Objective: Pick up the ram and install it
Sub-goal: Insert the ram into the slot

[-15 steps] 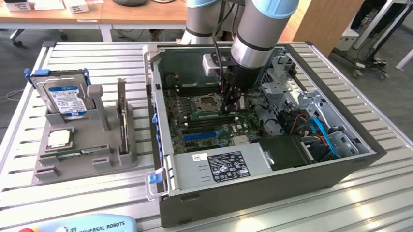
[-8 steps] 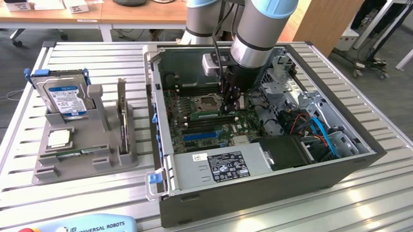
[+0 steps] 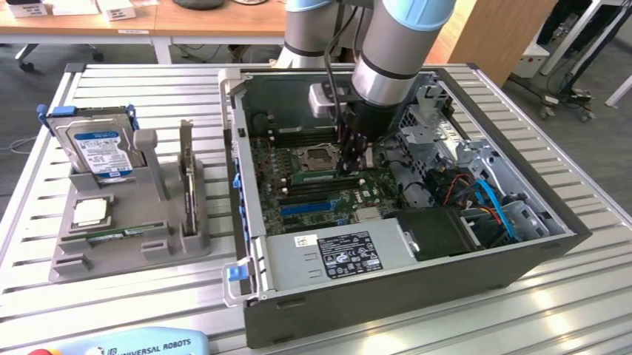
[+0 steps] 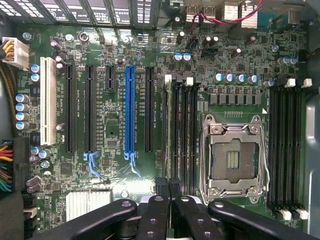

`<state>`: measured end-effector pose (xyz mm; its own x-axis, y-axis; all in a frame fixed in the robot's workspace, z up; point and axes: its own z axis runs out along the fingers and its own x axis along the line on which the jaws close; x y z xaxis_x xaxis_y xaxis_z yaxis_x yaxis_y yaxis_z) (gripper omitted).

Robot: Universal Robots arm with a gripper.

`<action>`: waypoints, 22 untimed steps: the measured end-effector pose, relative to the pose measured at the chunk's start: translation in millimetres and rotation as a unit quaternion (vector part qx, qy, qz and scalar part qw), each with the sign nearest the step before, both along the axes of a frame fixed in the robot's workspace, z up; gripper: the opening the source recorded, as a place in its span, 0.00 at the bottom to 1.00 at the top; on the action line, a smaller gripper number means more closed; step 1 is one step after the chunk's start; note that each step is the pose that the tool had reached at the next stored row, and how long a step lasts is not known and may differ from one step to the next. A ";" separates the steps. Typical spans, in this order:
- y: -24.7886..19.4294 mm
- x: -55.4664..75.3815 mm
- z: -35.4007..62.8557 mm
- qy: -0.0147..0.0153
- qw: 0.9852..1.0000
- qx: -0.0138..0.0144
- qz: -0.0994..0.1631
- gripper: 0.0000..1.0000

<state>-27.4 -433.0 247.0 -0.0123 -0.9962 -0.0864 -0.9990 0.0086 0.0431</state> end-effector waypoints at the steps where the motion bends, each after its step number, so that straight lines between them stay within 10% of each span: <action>1: 0.1 0.0 -0.4 0.000 1.000 0.000 0.000 0.12; 15: 6.0 -0.1 -3.1 0.000 1.000 -0.008 0.000 0.12; 22: 10.8 -0.2 -4.3 0.000 1.000 -0.022 0.000 0.12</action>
<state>-27.6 -422.1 242.7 -0.0124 -0.9990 -0.0433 -0.9990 0.0105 0.0426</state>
